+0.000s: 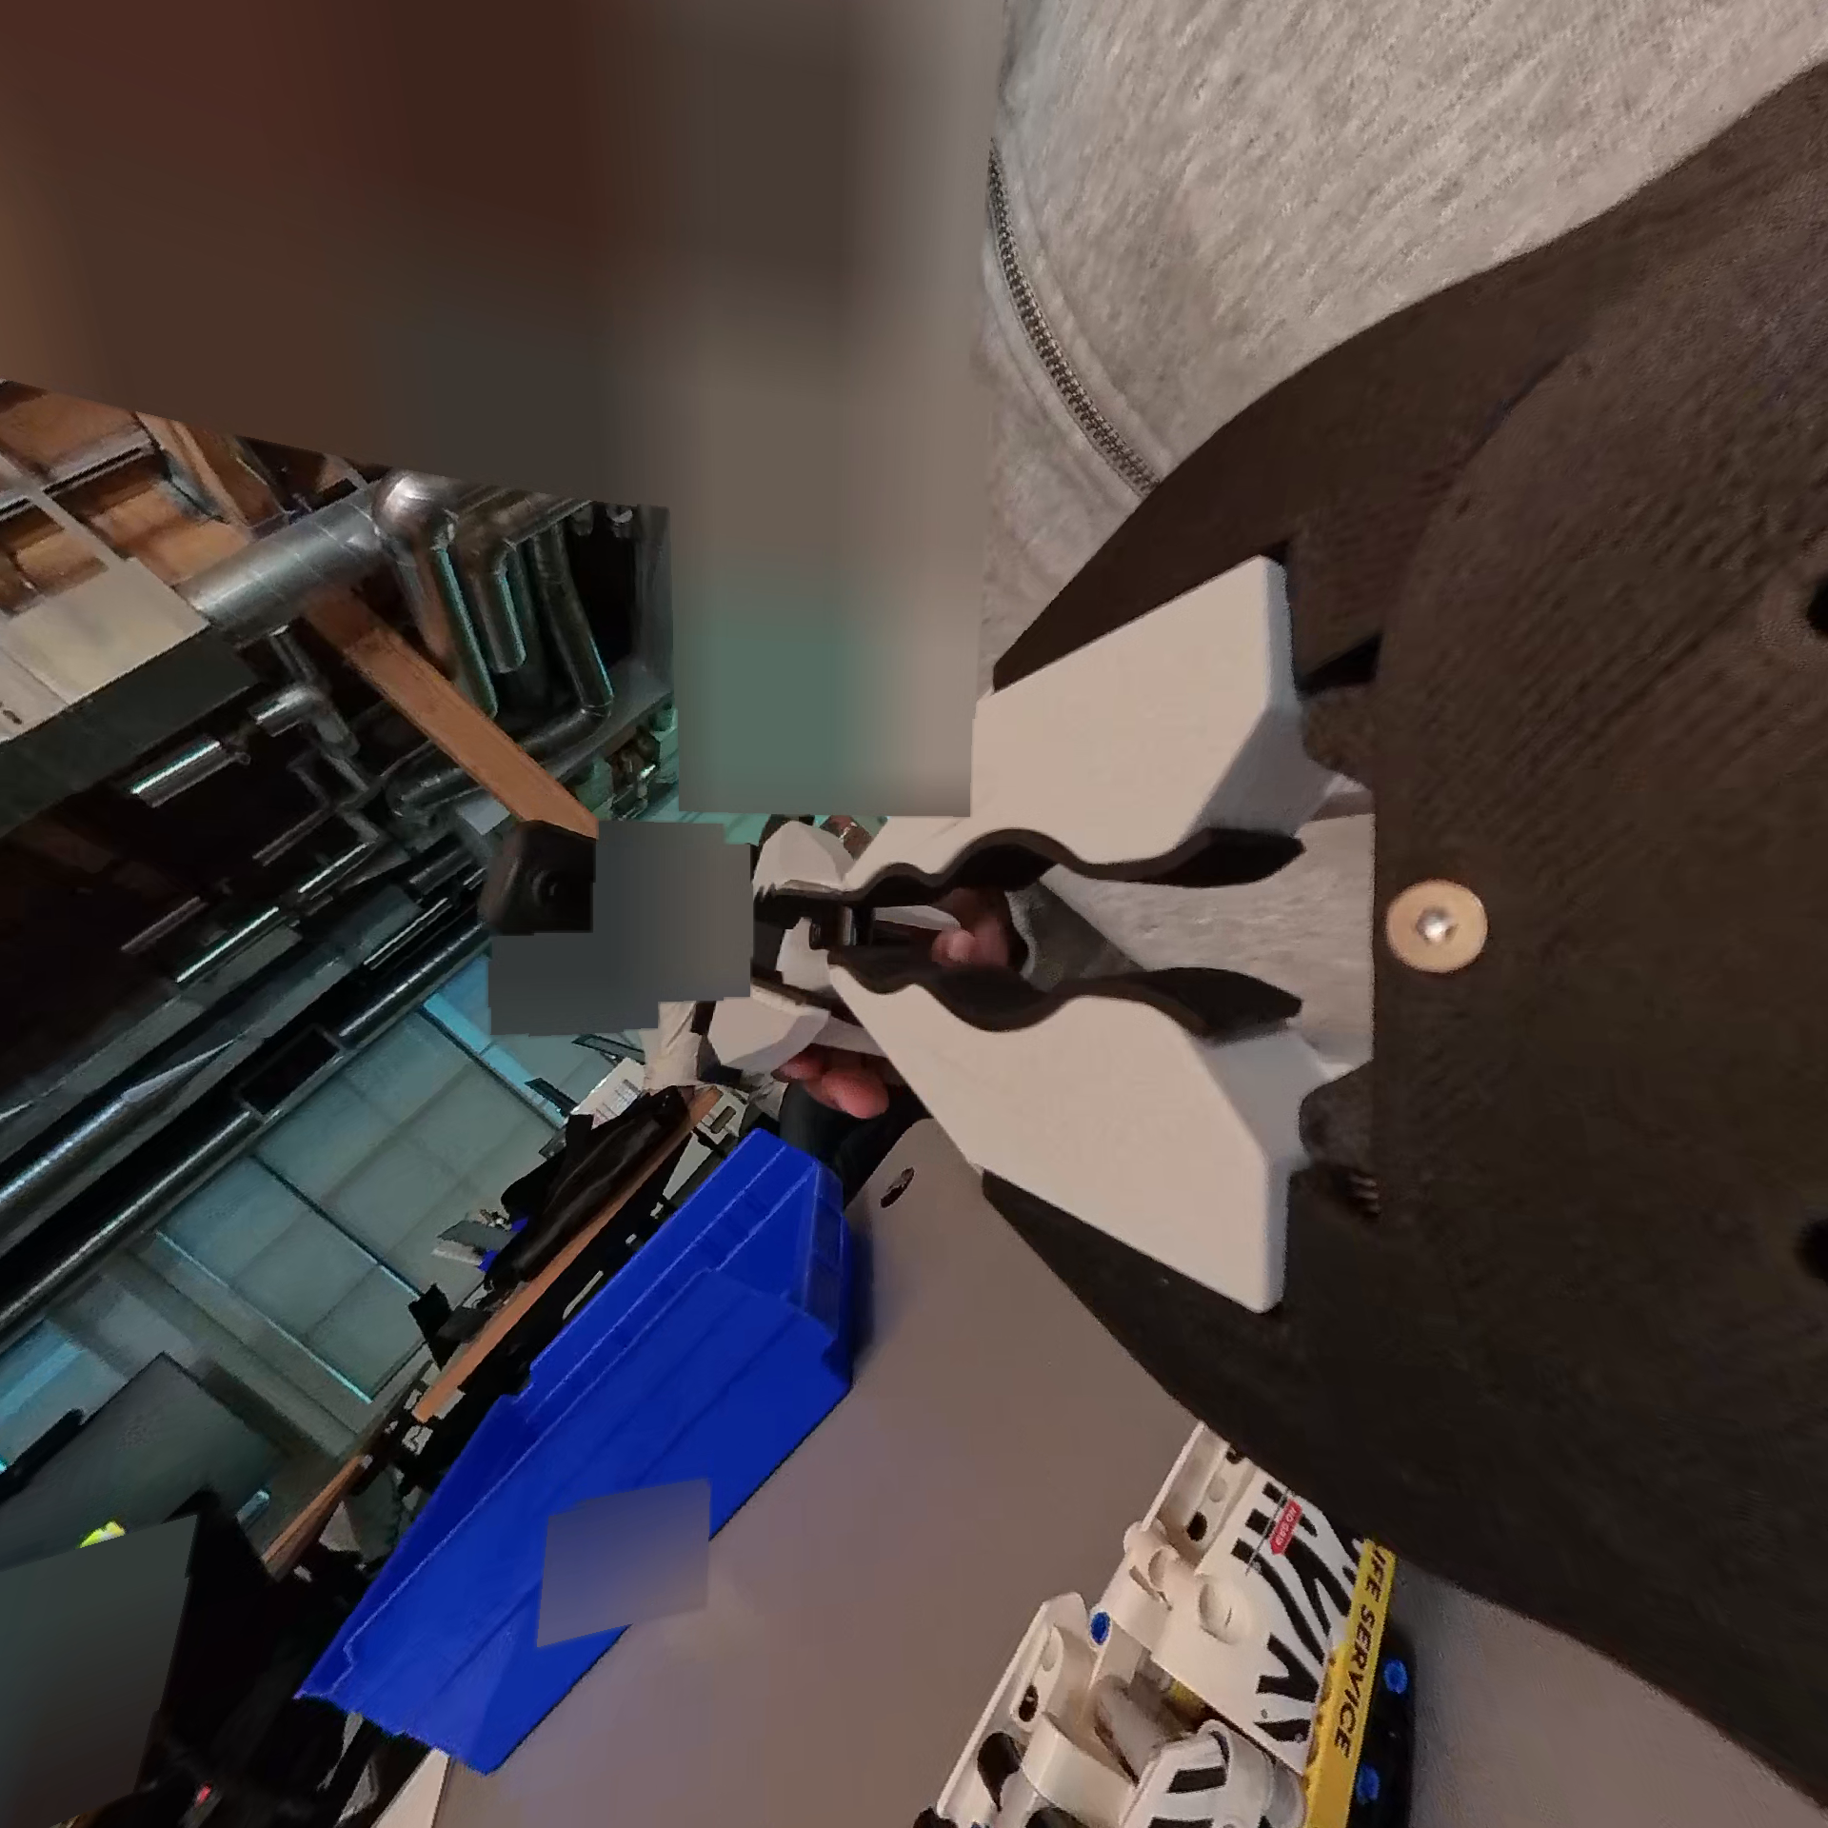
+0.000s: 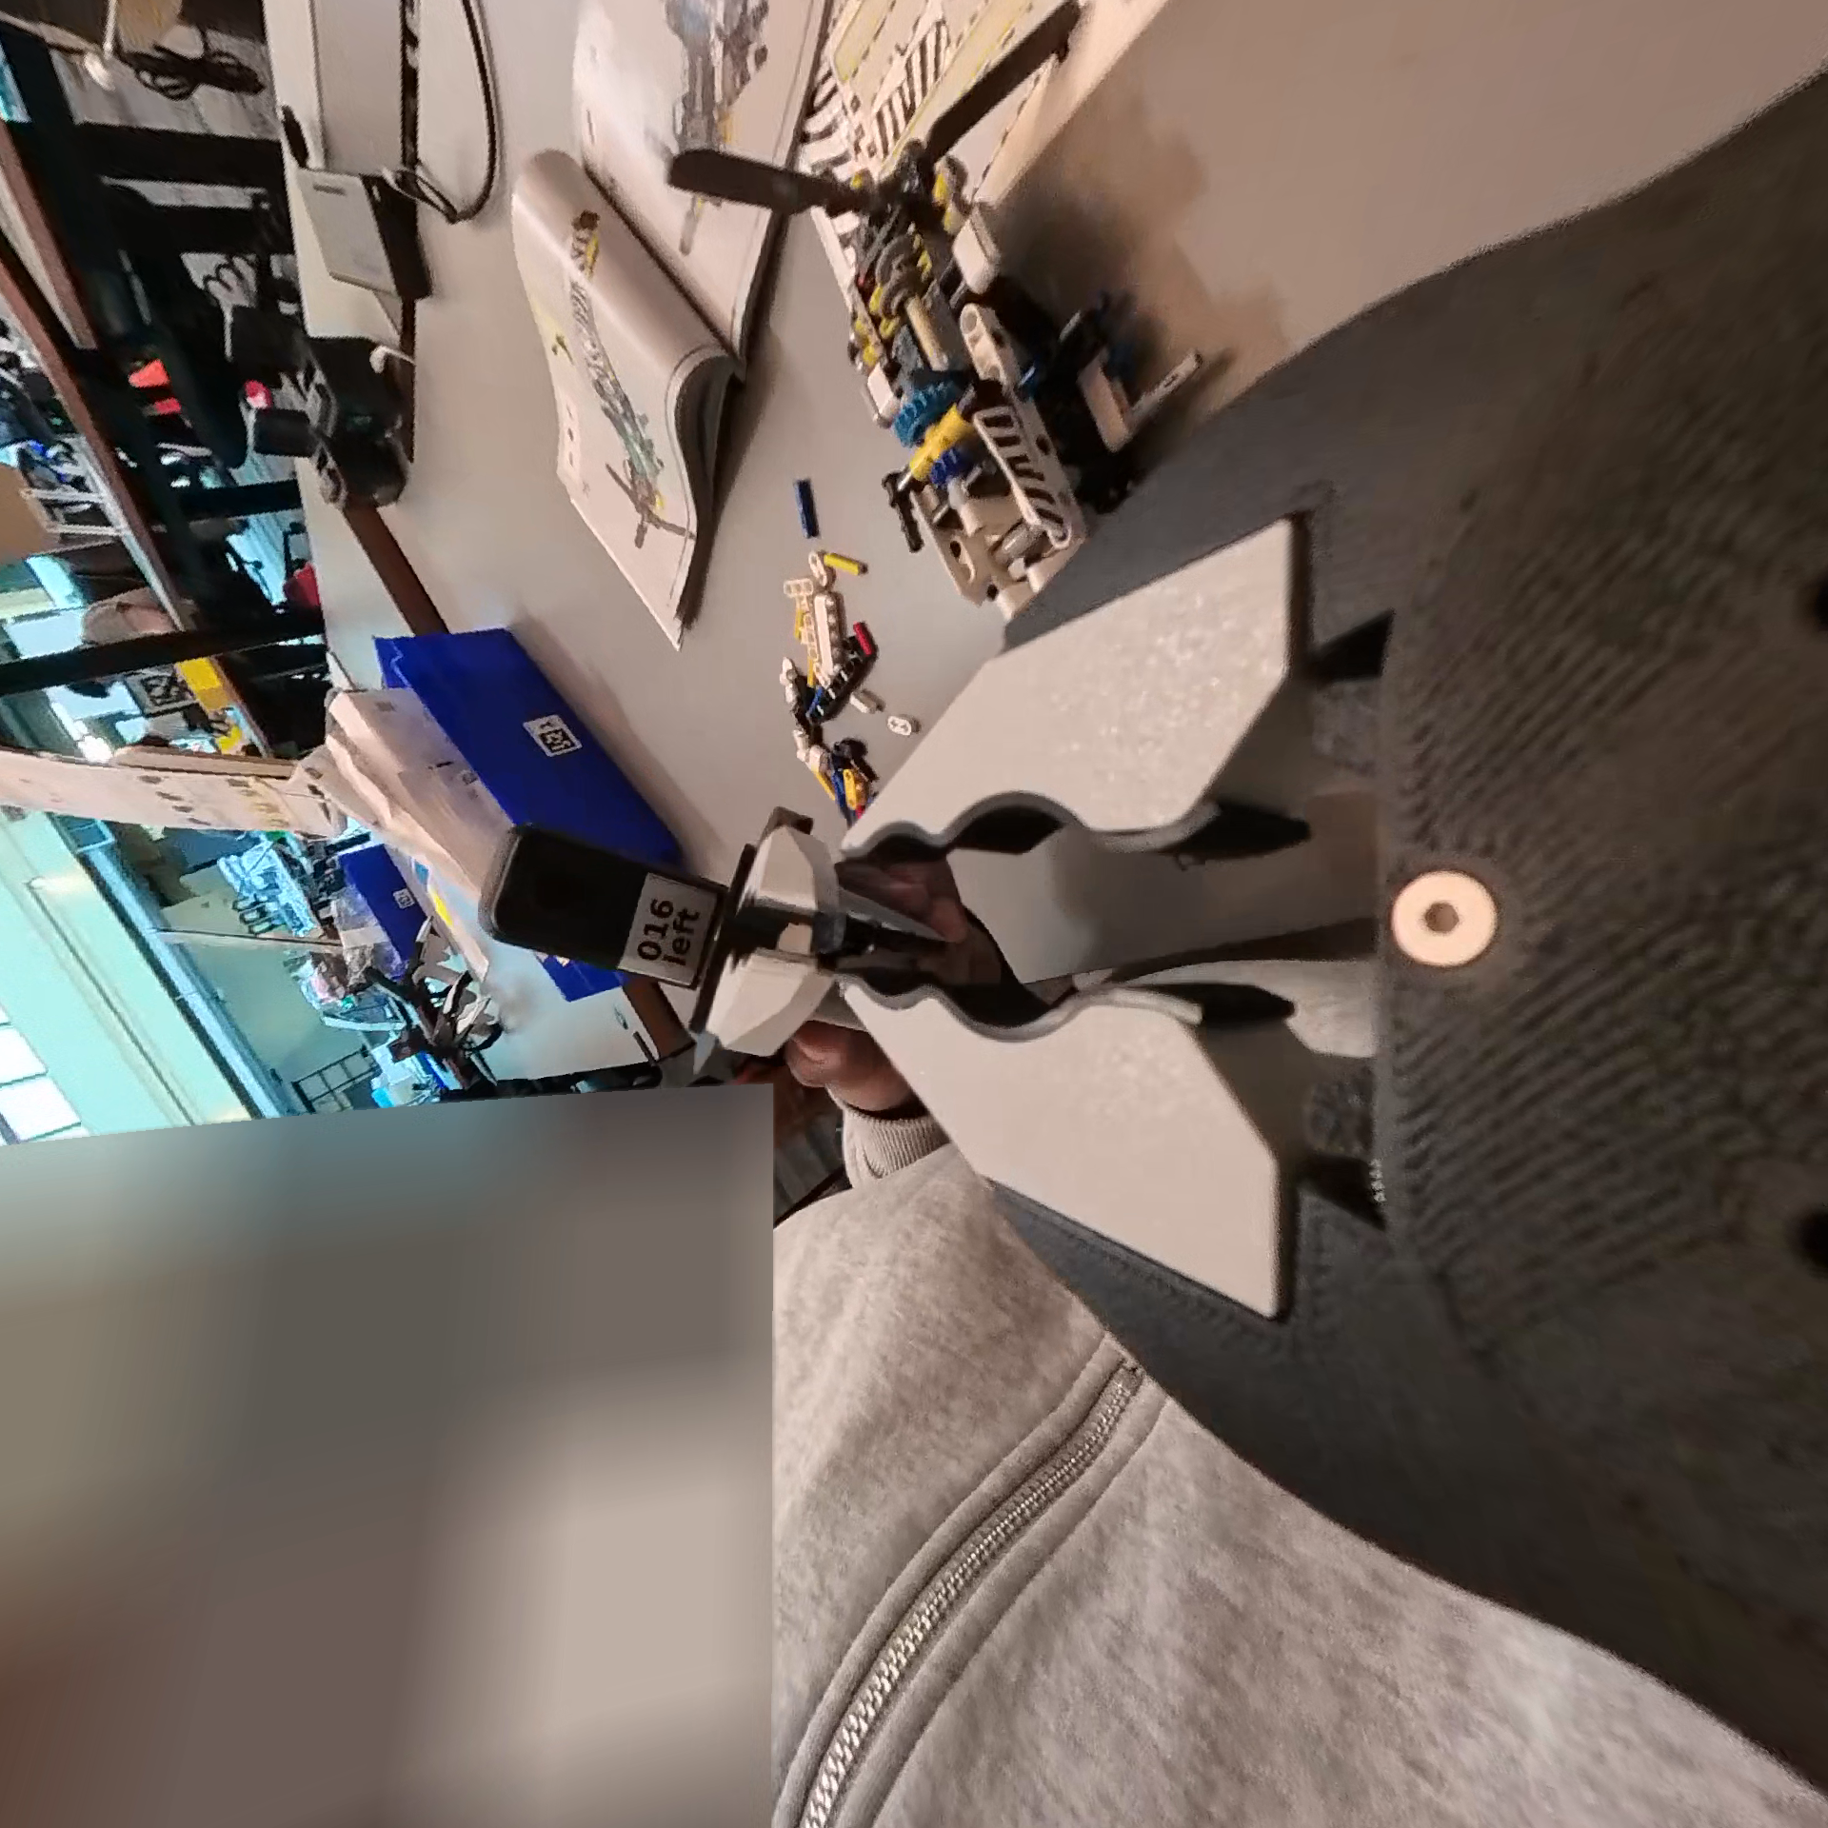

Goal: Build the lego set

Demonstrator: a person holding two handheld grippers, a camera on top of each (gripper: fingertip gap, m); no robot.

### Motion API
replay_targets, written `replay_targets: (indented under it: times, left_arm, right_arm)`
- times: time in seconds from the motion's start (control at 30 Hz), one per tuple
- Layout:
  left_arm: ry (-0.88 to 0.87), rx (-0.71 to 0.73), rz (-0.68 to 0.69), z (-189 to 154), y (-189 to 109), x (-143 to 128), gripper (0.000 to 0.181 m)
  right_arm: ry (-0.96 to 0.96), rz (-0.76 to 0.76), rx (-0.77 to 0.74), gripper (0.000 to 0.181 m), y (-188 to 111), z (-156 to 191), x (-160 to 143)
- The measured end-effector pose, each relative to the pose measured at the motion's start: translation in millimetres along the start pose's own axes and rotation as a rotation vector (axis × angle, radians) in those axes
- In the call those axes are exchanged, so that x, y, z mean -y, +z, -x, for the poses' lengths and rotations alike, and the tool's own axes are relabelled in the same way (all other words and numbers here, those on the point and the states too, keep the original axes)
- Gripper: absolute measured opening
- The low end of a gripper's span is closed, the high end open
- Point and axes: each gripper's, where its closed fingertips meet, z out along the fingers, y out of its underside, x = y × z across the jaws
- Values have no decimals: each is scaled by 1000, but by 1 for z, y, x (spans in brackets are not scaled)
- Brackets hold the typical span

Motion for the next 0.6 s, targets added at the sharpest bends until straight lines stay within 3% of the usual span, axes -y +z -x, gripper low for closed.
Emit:
replay_targets:
  times: [0.03, 0.1, 0.27, 0.4, 0.5, 0.6]
  left_arm:
    - [1, -1, 4, 1, 1, 0, 4]
    - [-3, 0, -1, 4, 0, 1, 4]
    - [-34, -37, 6, 6, -1, 2, 4]
    - [-127, -92, -25, 11, -7, 9, 4]
    - [-177, -132, -36, 14, -9, 12, 4]
    - [-222, -167, -44, 17, -11, 16, 4]
  right_arm:
    - [3, 10, 3, 17, 1, 0, -1]
    - [10, 24, 14, 6, 3, 1, -1]
    - [51, 48, 42, 6, 4, 0, -2]
    - [90, 51, 87, 24, 8, 4, 1]
    - [98, 79, 67, 9, 11, -4, -2]
    - [81, 80, 94, 9, 13, -6, 1]
